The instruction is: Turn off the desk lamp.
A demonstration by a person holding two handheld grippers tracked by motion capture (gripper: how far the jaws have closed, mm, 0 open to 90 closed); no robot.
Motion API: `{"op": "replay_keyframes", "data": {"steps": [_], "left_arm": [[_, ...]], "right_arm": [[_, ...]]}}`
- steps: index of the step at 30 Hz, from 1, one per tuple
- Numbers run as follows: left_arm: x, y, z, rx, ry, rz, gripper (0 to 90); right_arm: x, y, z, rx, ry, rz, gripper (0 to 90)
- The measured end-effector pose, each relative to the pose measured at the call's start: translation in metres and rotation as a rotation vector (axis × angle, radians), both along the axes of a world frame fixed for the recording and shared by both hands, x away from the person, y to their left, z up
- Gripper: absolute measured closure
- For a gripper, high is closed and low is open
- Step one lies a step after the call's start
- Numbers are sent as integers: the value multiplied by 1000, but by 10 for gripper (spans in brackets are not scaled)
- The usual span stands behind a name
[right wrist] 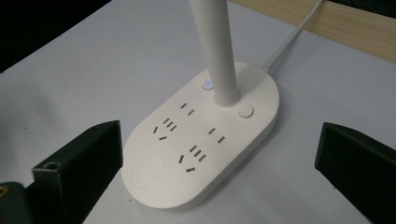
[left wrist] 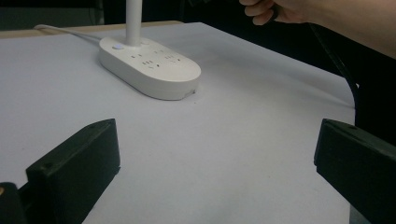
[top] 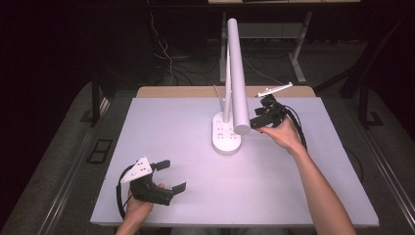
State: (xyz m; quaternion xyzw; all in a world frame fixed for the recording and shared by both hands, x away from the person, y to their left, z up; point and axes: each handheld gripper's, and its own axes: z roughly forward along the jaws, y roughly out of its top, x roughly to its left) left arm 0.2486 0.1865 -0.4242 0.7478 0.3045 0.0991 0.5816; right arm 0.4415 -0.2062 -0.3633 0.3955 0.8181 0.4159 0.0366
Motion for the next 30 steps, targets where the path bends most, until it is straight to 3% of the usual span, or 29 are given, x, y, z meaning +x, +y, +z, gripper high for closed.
{"op": "replay_keyframes", "data": {"steps": [5,7,9,11,18,27,30], "left_arm": [[0,-1,0,4,2,-6,0],[0,-1,0,6,2,-8,0],[0,-1,0,5,2,-8,0],[0,-1,0,6,2,-8,0],[0,-3,0,8,2,-18,0],[0,-4,-1,11,2,-22,0],[0,-5,-1,14,0,-27,0]], "right_arm": [[9,4,-7,-5,-7,-11,9],[12,4,-10,1,-9,-4,73],[15,5,-13,6,-7,-16,77],[17,5,-15,0,-8,-11,199],[26,9,-24,-10,-14,-22,425],[33,12,-38,18,2,-38,597],[36,15,-43,27,-3,-48,693]]}}
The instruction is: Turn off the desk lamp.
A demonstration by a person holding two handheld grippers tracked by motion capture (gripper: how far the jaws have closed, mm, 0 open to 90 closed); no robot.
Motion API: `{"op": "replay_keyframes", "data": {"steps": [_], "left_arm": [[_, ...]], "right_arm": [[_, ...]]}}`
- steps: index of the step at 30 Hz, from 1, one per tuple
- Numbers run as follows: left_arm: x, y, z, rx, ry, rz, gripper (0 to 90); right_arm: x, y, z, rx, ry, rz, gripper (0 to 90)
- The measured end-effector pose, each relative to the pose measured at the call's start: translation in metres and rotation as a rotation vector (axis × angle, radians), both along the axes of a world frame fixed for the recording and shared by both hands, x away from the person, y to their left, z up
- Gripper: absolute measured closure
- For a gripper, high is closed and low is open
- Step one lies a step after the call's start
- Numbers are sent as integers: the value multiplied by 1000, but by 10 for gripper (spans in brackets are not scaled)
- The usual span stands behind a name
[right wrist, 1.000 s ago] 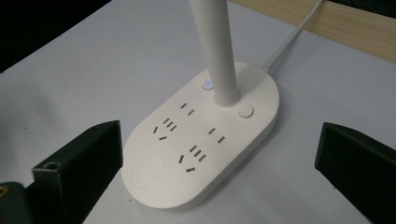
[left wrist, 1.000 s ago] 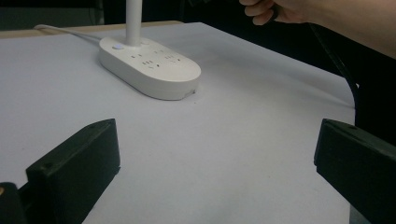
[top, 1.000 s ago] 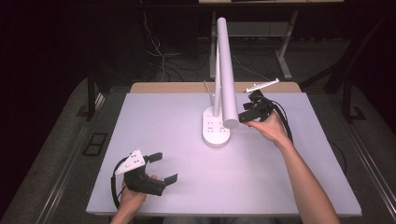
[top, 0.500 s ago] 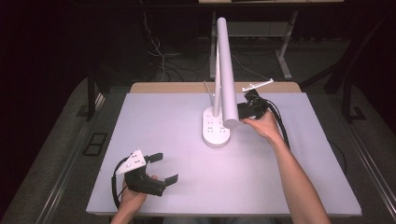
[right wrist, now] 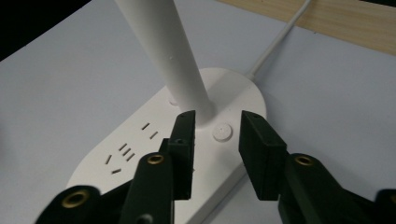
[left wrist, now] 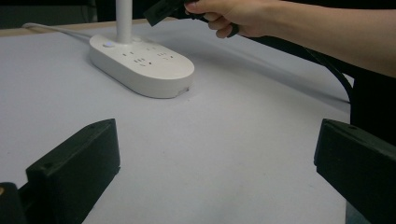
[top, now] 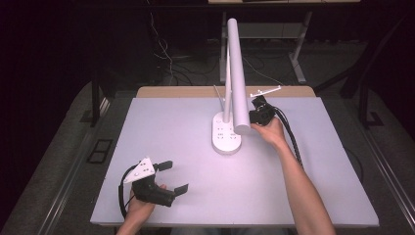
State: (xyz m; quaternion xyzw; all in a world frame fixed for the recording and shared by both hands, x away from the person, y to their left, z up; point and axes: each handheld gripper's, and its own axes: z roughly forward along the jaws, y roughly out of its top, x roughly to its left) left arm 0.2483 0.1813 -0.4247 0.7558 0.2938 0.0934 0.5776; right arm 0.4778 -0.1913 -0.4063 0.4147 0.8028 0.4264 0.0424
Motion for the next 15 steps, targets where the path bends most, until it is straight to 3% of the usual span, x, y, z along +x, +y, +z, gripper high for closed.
{"op": "replay_keyframes", "data": {"steps": [7,15], "left_arm": [[0,0,0,2,-2,-4,0],[0,0,0,-3,0,-3,0]], "right_arm": [[7,3,-10,25,-4,-3,886],[12,10,-19,61,15,-30,899]]}}
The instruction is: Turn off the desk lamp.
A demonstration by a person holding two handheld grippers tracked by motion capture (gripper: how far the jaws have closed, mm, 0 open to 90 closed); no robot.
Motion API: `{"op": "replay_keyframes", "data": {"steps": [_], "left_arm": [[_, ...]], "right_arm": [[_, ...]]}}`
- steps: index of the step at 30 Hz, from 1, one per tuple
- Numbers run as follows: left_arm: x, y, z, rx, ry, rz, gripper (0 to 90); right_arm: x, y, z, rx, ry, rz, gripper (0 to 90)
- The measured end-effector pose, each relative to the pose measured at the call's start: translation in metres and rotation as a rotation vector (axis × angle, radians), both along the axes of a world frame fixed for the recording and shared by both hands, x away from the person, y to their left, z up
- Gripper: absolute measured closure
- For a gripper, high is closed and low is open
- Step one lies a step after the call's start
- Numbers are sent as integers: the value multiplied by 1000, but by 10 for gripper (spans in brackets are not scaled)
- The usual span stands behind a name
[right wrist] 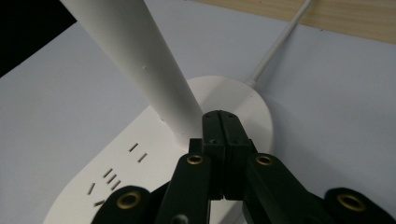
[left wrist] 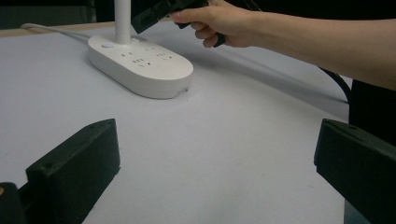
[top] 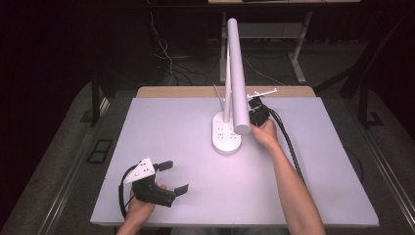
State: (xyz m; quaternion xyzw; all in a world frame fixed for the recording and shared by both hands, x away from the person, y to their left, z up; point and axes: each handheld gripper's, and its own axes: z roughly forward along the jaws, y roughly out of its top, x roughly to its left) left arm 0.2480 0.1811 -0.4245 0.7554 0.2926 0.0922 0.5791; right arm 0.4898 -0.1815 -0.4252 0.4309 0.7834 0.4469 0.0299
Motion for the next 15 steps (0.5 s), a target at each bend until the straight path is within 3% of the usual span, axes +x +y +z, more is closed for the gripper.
{"op": "replay_keyframes", "data": {"steps": [5,9,15], "left_arm": [[0,1,0,-1,-1,-1,0],[1,1,0,-1,-1,3,0],[0,0,0,2,1,1,0]], "right_arm": [[4,2,-6,-26,11,-10,900],[4,1,-8,14,39,-13,900],[5,1,-8,-4,34,-21,900]]}}
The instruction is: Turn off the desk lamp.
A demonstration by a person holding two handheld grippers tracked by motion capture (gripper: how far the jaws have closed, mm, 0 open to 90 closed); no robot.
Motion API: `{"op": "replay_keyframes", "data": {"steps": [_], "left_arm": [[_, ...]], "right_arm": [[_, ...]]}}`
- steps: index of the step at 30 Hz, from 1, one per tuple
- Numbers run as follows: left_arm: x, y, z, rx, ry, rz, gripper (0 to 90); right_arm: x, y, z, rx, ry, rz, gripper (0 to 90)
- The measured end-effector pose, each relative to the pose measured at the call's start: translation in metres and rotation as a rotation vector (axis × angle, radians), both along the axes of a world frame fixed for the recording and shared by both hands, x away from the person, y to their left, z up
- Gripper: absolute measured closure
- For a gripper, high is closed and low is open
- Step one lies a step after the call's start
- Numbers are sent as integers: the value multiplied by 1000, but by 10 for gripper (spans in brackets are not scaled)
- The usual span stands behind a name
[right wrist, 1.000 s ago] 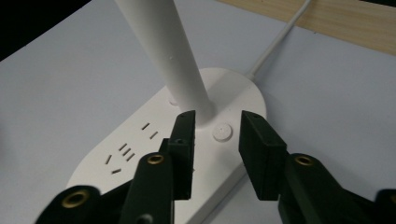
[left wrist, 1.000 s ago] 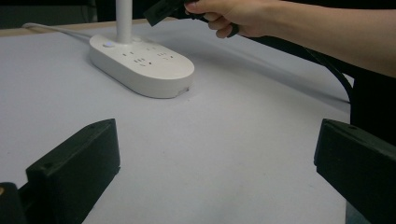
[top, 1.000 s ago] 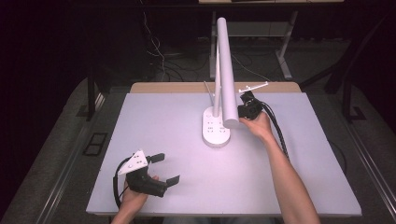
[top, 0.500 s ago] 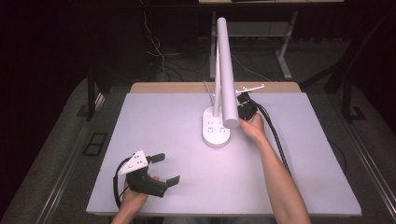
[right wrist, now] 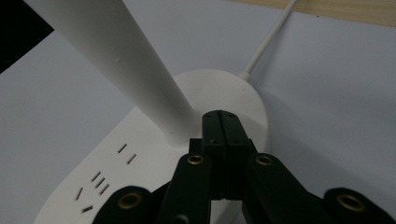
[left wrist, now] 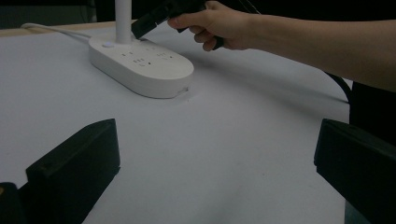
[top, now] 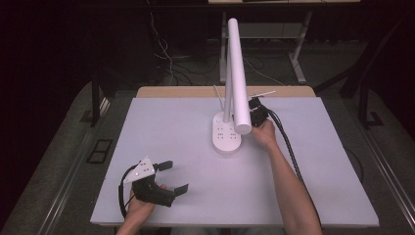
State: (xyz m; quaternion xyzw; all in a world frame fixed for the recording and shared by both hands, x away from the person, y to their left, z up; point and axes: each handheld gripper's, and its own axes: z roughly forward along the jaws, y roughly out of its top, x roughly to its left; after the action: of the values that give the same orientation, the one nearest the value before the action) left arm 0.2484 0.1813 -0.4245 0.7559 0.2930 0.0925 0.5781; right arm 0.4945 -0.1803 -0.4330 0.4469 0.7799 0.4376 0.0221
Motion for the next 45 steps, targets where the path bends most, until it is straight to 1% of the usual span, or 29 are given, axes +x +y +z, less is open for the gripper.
{"op": "replay_keyframes", "data": {"steps": [6,10,16,21,29,33,36,39,40,43,45], "left_arm": [[0,0,0,0,0,0,0],[0,0,0,1,0,0,0],[0,0,0,-3,2,-2,0],[1,0,-1,2,1,-5,0],[0,0,0,-1,2,-1,0],[0,1,0,-1,1,0,0],[-1,1,0,0,-2,1,0],[-1,0,0,2,-3,0,0],[-1,0,0,2,-3,0,0],[-1,1,0,0,0,2,0],[-1,1,0,2,-2,0,0]], "right_arm": [[-1,1,0,-1,7,-9,900],[-1,2,0,-22,-8,-5,900],[-2,3,1,-28,-15,-14,900],[-4,6,3,-27,-6,-4,900],[-2,6,2,-23,-7,-1,900],[-3,6,2,-19,0,-12,900],[-3,7,2,-25,-8,-15,900],[-3,7,0,-8,2,-22,900],[-3,7,0,-9,3,-24,900],[-3,7,-1,-6,0,-27,900],[-4,8,0,-16,-8,-27,900]]}}
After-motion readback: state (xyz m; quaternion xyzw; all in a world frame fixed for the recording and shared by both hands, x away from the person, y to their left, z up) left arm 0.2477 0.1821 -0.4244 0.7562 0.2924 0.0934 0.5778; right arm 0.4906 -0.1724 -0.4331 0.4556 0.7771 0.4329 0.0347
